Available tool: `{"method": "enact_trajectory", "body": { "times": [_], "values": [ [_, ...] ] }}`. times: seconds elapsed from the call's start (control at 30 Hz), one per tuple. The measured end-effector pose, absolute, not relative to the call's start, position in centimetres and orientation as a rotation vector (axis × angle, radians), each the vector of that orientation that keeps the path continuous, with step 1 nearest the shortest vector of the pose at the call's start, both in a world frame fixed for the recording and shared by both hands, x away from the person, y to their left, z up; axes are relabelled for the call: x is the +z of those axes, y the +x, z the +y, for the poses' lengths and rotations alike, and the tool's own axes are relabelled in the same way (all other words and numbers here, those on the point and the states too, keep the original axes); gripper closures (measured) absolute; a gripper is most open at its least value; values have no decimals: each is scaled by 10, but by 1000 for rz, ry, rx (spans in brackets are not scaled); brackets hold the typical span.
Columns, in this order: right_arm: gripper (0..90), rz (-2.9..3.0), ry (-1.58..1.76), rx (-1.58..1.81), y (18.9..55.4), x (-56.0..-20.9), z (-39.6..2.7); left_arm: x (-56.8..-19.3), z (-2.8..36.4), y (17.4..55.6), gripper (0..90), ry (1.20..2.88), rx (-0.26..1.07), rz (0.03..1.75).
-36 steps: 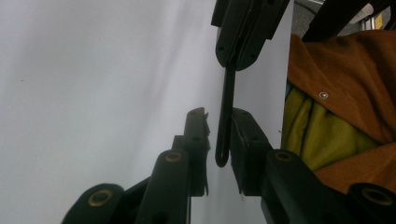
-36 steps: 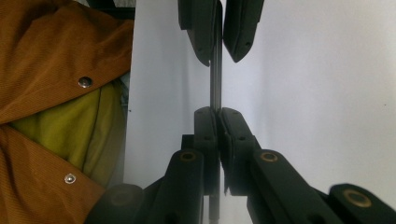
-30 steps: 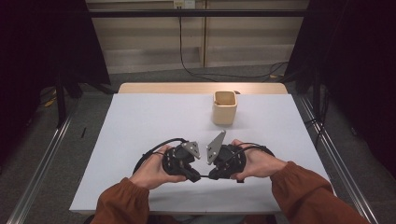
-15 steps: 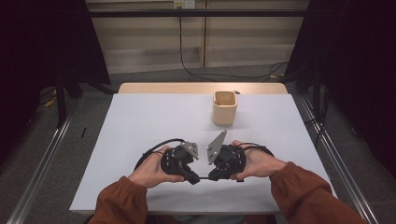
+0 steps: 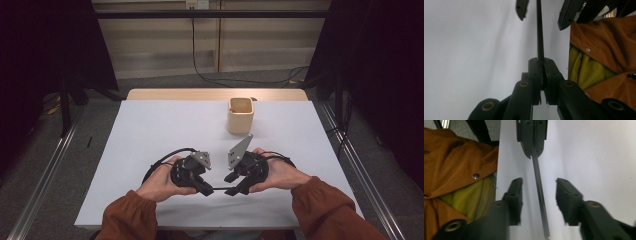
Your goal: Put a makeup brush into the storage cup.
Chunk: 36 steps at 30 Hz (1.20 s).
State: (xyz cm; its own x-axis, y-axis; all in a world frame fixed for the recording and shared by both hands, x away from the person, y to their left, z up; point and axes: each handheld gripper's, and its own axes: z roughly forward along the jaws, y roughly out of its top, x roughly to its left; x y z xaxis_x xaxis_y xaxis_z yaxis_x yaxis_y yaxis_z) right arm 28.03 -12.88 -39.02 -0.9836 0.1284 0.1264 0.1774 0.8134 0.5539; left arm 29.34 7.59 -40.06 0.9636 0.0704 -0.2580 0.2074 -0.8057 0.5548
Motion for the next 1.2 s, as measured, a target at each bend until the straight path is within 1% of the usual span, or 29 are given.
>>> {"method": "enact_trajectory", "body": {
  "times": [0.07, 0.1, 0.2, 0.27, 0.3, 0.37, 0.5, 0.57, 0.67, 0.7, 0.9, 1.2],
  "values": [
    [465, -2906, -269, -934, 281, -391, -131, -400, 76, 294, 857, 2495, -293, 201],
    [424, -2903, -292, -949, 281, -391, -133, -400, 77, 294, 857, 2492, -287, 210],
    [348, -2890, -344, -1011, 282, -389, -137, -399, 78, 294, 857, 2484, -280, 222],
    [324, -2884, -349, -1052, 282, -388, -139, -399, 80, 295, 857, 2481, -277, 228],
    [298, -2883, -365, -1064, 282, -388, -141, -399, 80, 295, 857, 2476, -278, 234],
    [280, -2878, -385, -1100, 282, -387, -146, -399, 82, 295, 857, 2477, -273, 240],
    [206, -2871, -429, -1160, 282, -385, -154, -399, 85, 295, 857, 2475, -263, 249],
    [153, -2877, -437, -1184, 282, -385, -158, -399, 86, 296, 857, 2468, -248, 261],
    [113, -2853, -442, -1230, 281, -386, -162, -399, 88, 296, 857, 2462, -234, 277],
    [79, -2848, -445, -1236, 280, -387, -162, -399, 89, 297, 857, 2462, -235, 279],
    [57, -2847, -534, -1269, 281, -396, -171, -400, 96, 299, 857, 2451, -224, 303],
    [47, -2823, -620, -1361, 275, -394, -189, -400, 105, 297, 857, 2442, -194, 344]
  ]
}}
